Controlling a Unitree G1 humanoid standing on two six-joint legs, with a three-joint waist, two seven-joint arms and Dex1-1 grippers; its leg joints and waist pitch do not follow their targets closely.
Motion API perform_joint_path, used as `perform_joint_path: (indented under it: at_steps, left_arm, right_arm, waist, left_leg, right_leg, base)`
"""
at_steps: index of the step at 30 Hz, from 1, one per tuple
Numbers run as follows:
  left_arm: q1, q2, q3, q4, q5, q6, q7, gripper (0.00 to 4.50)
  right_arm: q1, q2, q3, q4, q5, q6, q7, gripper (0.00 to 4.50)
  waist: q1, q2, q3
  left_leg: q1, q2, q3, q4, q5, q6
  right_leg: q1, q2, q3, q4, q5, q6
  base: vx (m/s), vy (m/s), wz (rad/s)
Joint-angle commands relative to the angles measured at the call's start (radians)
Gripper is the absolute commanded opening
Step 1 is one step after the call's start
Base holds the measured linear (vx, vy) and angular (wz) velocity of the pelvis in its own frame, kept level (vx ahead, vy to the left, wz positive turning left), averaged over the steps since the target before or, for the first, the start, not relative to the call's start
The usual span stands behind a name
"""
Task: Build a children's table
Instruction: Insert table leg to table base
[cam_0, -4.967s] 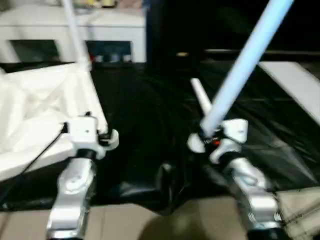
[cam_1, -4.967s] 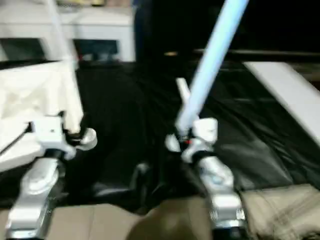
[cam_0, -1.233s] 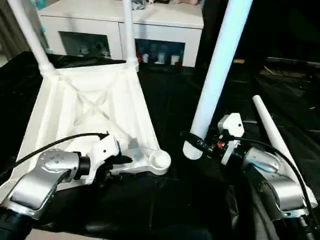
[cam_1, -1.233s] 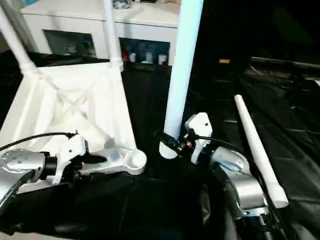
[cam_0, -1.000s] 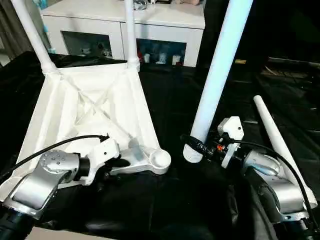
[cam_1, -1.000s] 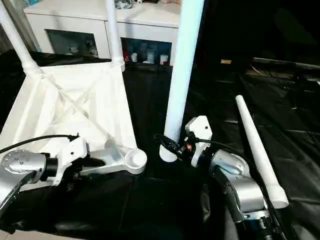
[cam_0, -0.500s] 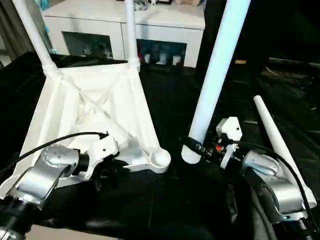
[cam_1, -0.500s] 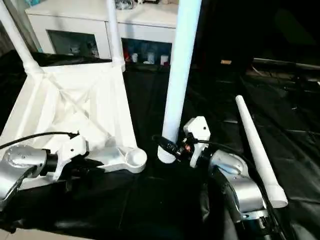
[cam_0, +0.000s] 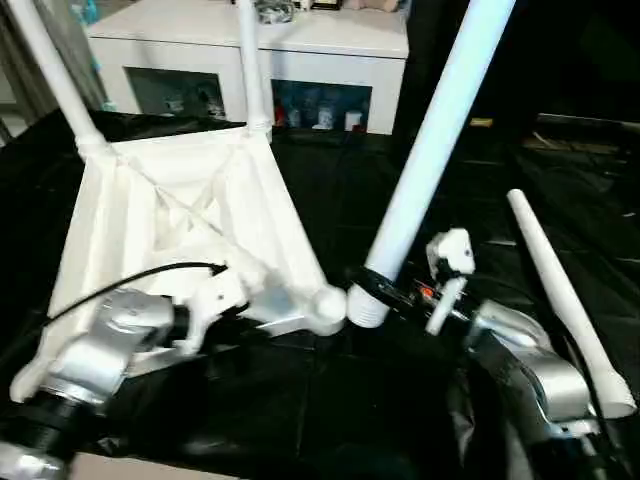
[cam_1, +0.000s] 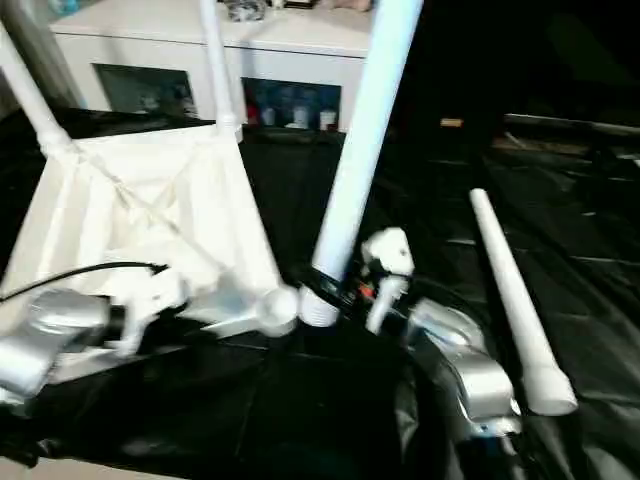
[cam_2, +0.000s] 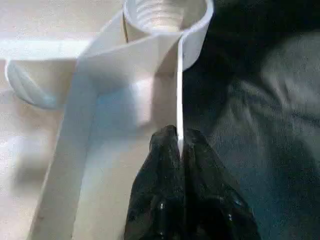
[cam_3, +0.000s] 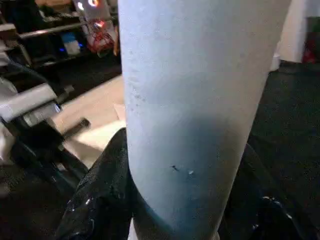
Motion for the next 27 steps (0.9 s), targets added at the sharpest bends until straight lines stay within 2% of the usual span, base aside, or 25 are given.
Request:
perform_joint_path:
  at_steps: [1,2,3,4,6,8,9,10,14,15,18,27]
  left_arm:
    - [0.031,-0.041,-0.039,0.002,-0.027,0.011,0.016,0.00]
    - [0.040,-0.054,-0.057,0.008,-0.007,0.012,0.031,0.00]
    - [0.040,-0.054,-0.057,0.008,-0.007,0.012,0.031,0.00]
    - [0.041,-0.057,-0.062,0.011,0.000,0.012,0.036,0.00]
    - [0.044,-0.069,-0.063,0.009,0.010,0.019,0.042,0.00]
    - [0.046,-0.073,-0.061,0.006,0.015,0.023,0.042,0.00]
    - [0.046,-0.070,-0.067,0.005,0.027,0.029,0.040,0.00]
    - [0.046,-0.064,-0.077,0.007,0.042,0.032,0.038,0.00]
    - [0.041,-0.051,-0.092,0.014,0.064,0.038,0.033,0.00]
    - [0.038,-0.051,-0.091,0.016,0.064,0.039,0.033,0.00]
    - [0.028,-0.053,-0.084,0.022,0.072,0.039,0.033,0.00]
    - [0.017,-0.056,-0.077,0.032,0.085,0.036,0.034,0.00]
  right_arm:
    - [-0.037,0.009,-0.007,-0.031,0.018,0.027,-0.002,1.84]
    - [-0.060,0.010,0.006,-0.015,0.002,0.030,0.003,1.84]
    - [-0.060,0.010,0.006,-0.015,0.002,0.030,0.003,1.84]
    - [-0.069,0.009,0.012,-0.008,-0.007,0.030,0.005,1.84]
    - [-0.111,0.014,0.034,0.053,-0.070,0.009,-0.019,1.84]
    - [-0.123,0.016,0.040,0.072,-0.084,0.003,-0.030,1.84]
    - [-0.141,0.016,0.048,0.098,-0.095,0.000,-0.030,1.84]
    - [-0.155,0.012,0.058,0.117,-0.100,-0.002,-0.023,1.84]
    - [-0.190,0.003,0.079,0.154,-0.111,0.019,-0.004,1.84]
    - [-0.195,0.003,0.081,0.159,-0.111,0.029,0.001,1.84]
    - [-0.207,0.003,0.091,0.181,-0.124,0.039,0.010,1.84]
    - [-0.212,-0.002,0.115,0.210,-0.129,0.072,0.034,1.84]
  waist:
    - [0.005,-0.006,-0.056]
    - [0.006,-0.004,-0.057]
    - [0.004,-0.009,-0.056]
    - [0.010,-0.007,-0.055]
    - [0.014,-0.008,-0.054]
    - [0.018,-0.007,-0.055]
    - [0.016,-0.015,-0.054]
    - [0.017,-0.017,-0.056]
    - [0.018,-0.015,-0.056]
    - [0.016,-0.019,-0.055]
    - [0.019,-0.019,-0.055]
    - [0.019,-0.020,-0.054]
  left_leg:
    - [-0.008,0.082,-0.026,-0.089,-0.067,0.047]
    - [-0.005,0.082,-0.025,-0.088,-0.063,0.050]
    - [-0.007,0.082,-0.025,-0.089,-0.060,0.054]
    - [-0.001,0.082,-0.022,-0.089,-0.068,0.057]
    - [-0.003,0.082,-0.021,-0.091,-0.066,0.052]
    - [-0.001,0.082,-0.020,-0.091,-0.067,0.042]
    - [-0.001,0.082,-0.018,-0.092,-0.067,0.043]
    - [-0.002,0.081,-0.018,-0.092,-0.065,0.043]
    - [0.000,0.082,-0.017,-0.091,-0.058,0.050]
    - [-0.002,0.082,-0.016,-0.092,-0.062,0.051]
    - [0.002,0.085,-0.013,-0.092,-0.073,0.045]
    - [-0.001,0.086,-0.013,-0.096,-0.092,0.032]
  right_leg:
    - [0.054,-0.099,0.059,-0.078,-0.151,-0.237]
    - [0.052,-0.097,0.059,-0.077,-0.145,-0.237]
    - [0.052,-0.097,0.059,-0.078,-0.143,-0.235]
    - [0.048,-0.098,0.059,-0.082,-0.169,-0.227]
    - [0.048,-0.098,0.059,-0.082,-0.191,-0.217]
    - [0.046,-0.100,0.061,-0.084,-0.200,-0.209]
    - [0.046,-0.098,0.061,-0.086,-0.201,-0.207]
    - [0.048,-0.100,0.060,-0.084,-0.203,-0.206]
    - [0.045,-0.099,0.060,-0.083,-0.198,-0.200]
    - [0.046,-0.099,0.060,-0.083,-0.200,-0.199]
    - [0.043,-0.100,0.060,-0.085,-0.216,-0.193]
    - [0.044,-0.101,0.061,-0.087,-0.237,-0.186]
  base:
    - [0.000,0.000,0.00]
    - [0.000,0.000,0.00]
    - [0.000,0.000,0.00]
    - [0.000,0.000,0.00]
    - [0.000,0.000,0.00]
    - [0.000,0.000,0.00]
    - [0.000,0.000,0.00]
    - [0.000,0.000,0.00]
    - [0.000,0.000,0.00]
    - [0.000,0.000,0.00]
    - [0.000,0.000,0.00]
    - [0.000,0.000,0.00]
